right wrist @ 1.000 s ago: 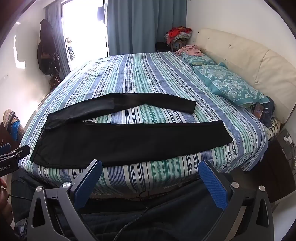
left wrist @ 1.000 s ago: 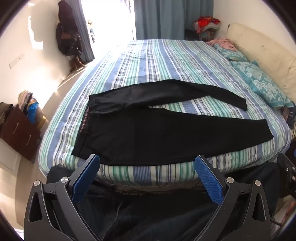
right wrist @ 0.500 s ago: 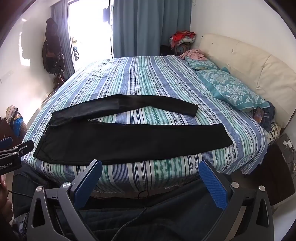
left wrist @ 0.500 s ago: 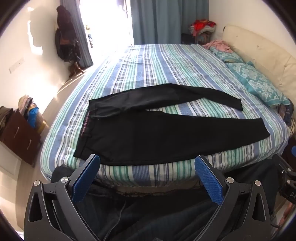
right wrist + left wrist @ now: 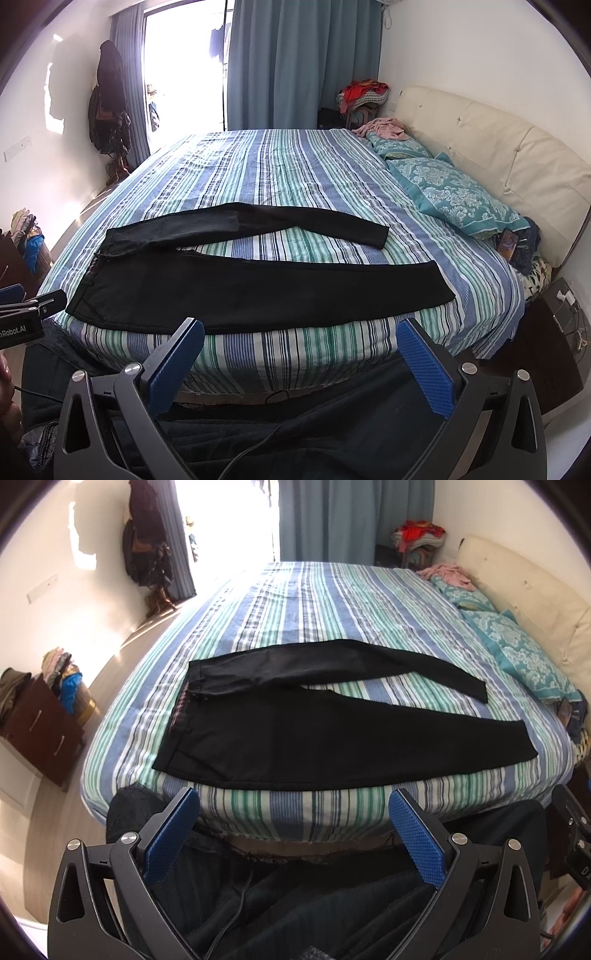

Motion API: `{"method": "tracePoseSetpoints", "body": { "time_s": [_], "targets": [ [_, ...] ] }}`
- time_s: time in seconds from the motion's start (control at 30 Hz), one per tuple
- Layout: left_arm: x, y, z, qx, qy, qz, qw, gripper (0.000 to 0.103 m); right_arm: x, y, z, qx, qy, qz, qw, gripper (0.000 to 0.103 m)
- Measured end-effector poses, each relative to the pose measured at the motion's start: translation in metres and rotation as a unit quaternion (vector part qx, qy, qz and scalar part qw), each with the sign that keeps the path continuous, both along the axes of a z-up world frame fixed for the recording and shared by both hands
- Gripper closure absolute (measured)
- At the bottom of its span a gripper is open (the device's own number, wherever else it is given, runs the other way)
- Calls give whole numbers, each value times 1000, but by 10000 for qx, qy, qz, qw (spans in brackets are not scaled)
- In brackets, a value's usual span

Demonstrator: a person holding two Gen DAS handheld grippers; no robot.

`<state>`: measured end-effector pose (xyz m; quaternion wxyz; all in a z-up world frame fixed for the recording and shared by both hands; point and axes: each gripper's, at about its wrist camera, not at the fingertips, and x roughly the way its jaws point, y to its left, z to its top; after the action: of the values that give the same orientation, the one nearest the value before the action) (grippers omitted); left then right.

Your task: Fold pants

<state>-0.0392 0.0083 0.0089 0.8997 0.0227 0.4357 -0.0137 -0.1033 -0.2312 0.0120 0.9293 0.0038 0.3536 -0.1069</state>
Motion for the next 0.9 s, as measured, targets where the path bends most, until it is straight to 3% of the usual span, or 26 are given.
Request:
{"method": "tracePoseSetpoints", "body": {
  "time_s": [0.9],
  "targets": [
    [16,-1,-21,425,297,109,9986,1,20,10,-13,-169,219,94,9996,0]
  ]
}}
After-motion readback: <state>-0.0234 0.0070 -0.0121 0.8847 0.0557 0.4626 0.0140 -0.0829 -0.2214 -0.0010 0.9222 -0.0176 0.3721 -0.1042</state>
